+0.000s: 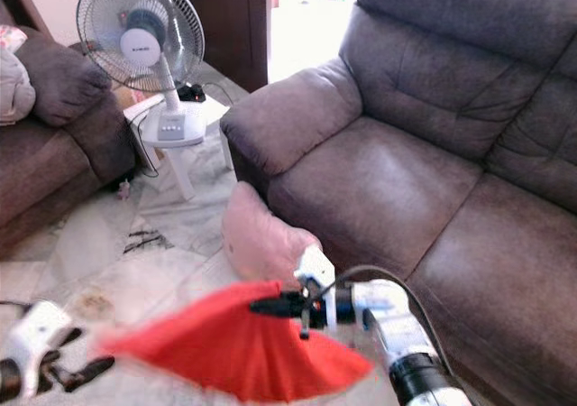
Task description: Move the pillow to the sofa from floor
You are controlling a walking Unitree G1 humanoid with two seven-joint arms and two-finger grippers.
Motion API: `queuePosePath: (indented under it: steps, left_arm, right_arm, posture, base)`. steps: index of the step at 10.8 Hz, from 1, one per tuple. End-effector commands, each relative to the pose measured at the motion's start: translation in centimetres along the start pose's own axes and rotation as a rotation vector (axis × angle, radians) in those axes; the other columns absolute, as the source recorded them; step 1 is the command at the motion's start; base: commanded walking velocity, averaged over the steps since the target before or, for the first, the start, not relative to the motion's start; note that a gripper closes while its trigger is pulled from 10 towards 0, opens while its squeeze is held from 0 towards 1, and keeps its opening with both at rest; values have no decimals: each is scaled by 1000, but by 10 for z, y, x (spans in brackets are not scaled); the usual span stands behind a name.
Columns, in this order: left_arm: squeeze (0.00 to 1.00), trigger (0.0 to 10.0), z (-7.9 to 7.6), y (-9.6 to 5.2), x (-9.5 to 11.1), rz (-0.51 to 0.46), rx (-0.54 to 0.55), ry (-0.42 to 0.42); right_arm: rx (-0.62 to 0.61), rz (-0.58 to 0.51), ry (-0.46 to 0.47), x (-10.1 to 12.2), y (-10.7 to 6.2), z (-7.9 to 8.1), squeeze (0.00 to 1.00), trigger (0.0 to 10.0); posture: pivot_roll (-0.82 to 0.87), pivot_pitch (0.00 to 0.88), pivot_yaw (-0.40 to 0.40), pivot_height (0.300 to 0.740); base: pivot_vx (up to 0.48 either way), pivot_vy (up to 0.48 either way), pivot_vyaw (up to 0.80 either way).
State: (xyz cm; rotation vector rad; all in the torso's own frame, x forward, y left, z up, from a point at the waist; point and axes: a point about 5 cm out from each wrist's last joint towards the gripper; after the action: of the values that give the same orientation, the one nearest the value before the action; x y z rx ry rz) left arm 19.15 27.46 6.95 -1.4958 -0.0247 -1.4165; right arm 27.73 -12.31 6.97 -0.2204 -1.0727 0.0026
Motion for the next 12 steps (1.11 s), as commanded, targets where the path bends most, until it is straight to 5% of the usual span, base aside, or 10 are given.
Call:
queuePosePath:
  steps: [1,3,5,8,10,12]
  left_arm:
    - [0,10000,-5,0,-2,45,-55,44]
    - [0,10000,-34,2,-3,66,-290,98]
    - [0,10000,-42,0,-4,89,-372,129]
    - [0,10000,-33,1,-10,197,-335,294]
    - [0,10000,-17,11,-3,187,-208,444]
    - [0,10000,-14,22,-1,137,-135,507]
  right_arm:
    - [77,-78,-87,24,1,7,0,10000]
    - [68,-75,-91,24,-2,8,0,10000]
    - [60,-73,-91,24,-2,7,0,10000]
    - [75,-71,-88,24,0,8,0,10000]
    - [90,-69,-88,24,-1,10,0,10000]
    - [84,-70,-93,25,-3,10,0,10000]
  posture:
    - [145,106,-30,740]
    - [143,108,-29,740]
    - [143,108,-30,740]
    - [146,107,-30,740]
    - [143,107,-30,740]
    - [137,108,-28,740]
  base:
    - [0,0,0]
    - [0,0,0]
    - [0,0,0]
    - [0,0,0]
    - [0,0,0]
    - [0,0,0]
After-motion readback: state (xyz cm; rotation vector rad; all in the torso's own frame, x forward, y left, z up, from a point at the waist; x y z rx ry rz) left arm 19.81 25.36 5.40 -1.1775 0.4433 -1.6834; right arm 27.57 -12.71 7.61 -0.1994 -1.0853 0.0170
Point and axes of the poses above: a point about 5 cm out from each wrist's last joint towards the gripper, its own y axis pointing out of the wrist towards the gripper, its own x axis along the axis of the wrist's last joint, z = x × y, and after that the axes turned 13 degrees about y, right-handed
